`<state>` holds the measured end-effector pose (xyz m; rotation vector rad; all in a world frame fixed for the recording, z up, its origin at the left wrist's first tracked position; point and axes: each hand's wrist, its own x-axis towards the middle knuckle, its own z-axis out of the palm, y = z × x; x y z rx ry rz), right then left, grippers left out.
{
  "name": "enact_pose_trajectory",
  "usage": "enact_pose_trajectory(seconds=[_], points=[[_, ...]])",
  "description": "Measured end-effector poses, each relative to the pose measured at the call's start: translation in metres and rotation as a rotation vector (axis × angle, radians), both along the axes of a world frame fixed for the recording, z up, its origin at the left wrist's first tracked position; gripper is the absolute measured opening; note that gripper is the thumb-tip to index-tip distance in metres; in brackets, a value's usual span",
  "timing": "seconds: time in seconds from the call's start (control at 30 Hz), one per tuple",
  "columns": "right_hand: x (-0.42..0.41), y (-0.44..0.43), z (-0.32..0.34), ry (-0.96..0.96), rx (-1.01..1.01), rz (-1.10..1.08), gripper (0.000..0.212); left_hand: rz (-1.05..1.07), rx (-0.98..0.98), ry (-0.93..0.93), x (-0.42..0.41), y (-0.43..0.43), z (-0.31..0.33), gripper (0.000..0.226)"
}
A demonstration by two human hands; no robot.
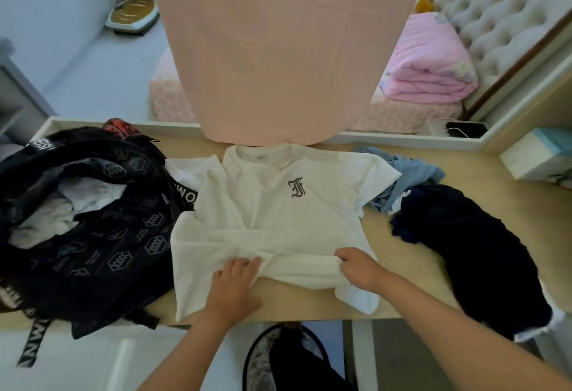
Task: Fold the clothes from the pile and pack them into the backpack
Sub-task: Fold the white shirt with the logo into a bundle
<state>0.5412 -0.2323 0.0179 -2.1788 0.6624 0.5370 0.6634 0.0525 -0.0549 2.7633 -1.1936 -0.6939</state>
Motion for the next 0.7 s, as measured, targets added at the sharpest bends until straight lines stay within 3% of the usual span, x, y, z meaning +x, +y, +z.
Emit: enact_pose_trajectory(seconds=[0.07,0.13,0.23,0.3,0.4,0.47,0.57,0.63,0.7], points=[[-0.008,0.008,0.005,0.002,0.063,-0.021,0.015,0.064,-0.124,-0.071,0.004,0.005,-0.007,0.057],[-0.016,0.014,0.013,0.016,0.062,0.002,0.002,0.113,-0.137,0.006,0.009,0.006,0.003,0.031],[-0.018,0.012,0.019,0.127,-0.054,0.088,0.030,0.084,0.052,0.198,0.017,0.004,0.026,0.035],[-0.015,0.006,0.025,0.303,-0.229,0.234,0.040,0.049,0.241,0.369,0.029,0.000,0.048,0.042],[-0.004,-0.002,0.040,0.597,-0.308,0.431,0.039,-0.070,0.475,0.420,0.048,-0.008,0.087,0.061],[0.010,-0.011,0.052,0.661,-0.248,0.416,0.030,-0.084,0.491,0.378,0.059,-0.017,0.116,0.064],[0.042,-0.033,0.071,0.456,-0.191,0.245,0.025,0.096,0.238,0.290,0.092,-0.034,0.144,0.050],[0.069,-0.050,0.079,0.173,-0.233,0.133,0.025,0.245,0.044,0.121,0.123,-0.046,0.149,0.048],[0.099,-0.069,0.088,-0.120,-0.332,-0.036,0.038,0.370,-0.146,-0.097,0.151,-0.062,0.154,0.048]])
